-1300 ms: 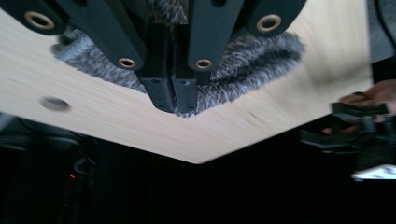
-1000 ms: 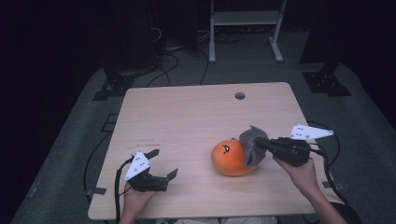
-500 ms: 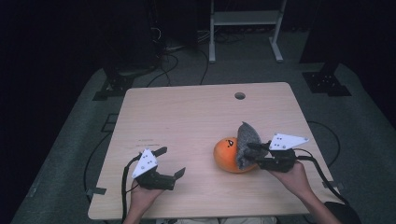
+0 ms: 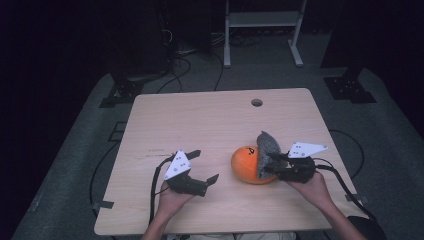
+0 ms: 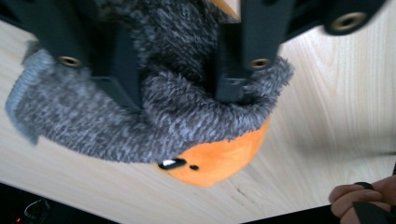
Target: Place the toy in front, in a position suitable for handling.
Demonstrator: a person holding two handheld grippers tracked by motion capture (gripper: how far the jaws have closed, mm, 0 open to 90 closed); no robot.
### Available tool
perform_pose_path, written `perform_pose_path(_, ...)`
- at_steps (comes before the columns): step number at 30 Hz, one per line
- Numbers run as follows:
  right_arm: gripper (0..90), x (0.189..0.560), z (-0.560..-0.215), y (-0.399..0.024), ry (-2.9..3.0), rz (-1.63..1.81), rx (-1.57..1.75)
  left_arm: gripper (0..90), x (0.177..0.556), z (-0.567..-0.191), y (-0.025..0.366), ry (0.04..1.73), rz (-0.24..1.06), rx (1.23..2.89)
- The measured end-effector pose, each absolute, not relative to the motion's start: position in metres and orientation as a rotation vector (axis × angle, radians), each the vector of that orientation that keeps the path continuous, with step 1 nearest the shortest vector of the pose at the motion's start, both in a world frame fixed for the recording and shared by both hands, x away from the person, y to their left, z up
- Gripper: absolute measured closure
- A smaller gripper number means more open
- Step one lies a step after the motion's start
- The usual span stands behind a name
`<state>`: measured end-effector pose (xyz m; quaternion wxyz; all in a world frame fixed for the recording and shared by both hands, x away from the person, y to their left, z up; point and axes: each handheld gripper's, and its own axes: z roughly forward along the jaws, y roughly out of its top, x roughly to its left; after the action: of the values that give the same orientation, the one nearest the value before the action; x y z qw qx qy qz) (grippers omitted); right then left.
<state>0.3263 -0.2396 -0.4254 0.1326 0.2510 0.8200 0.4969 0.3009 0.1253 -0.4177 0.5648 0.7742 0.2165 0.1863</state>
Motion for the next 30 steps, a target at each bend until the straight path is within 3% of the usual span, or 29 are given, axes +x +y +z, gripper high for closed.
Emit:
perform_pose_path(6,74.0,0.319,-0.432,-0.235,2.42,1.429,0.677,2.8,0.311,-0.424,0.098,0.47,0.392,1.857)
perform_pose_path(15,79.3,0.31,-0.432,-0.233,2.433,1.422,0.63,2.9,0.339,-0.438,0.053,0.459,0.271,1.964)
perform_pose_path(18,79.7,0.31,-0.432,-0.232,2.431,1.435,0.629,7.4,0.346,-0.442,0.042,0.439,0.192,2.006)
perform_pose_path(20,79.9,0.309,-0.431,-0.233,2.431,1.437,0.642,17.8,0.346,-0.444,0.041,0.43,0.188,2.006)
perform_pose_path(22,80.1,0.309,-0.429,-0.235,2.417,1.466,0.651,36.0,0.346,-0.445,0.044,0.424,0.198,2.012)
perform_pose_path(26,80.3,0.308,-0.426,-0.234,2.401,1.507,0.655,44.0,0.342,-0.443,0.052,0.409,0.206,2.021)
perform_pose_path(30,80.8,0.305,-0.422,-0.23,2.391,1.519,0.636,46.0,0.336,-0.436,0.062,0.397,0.243,2.037)
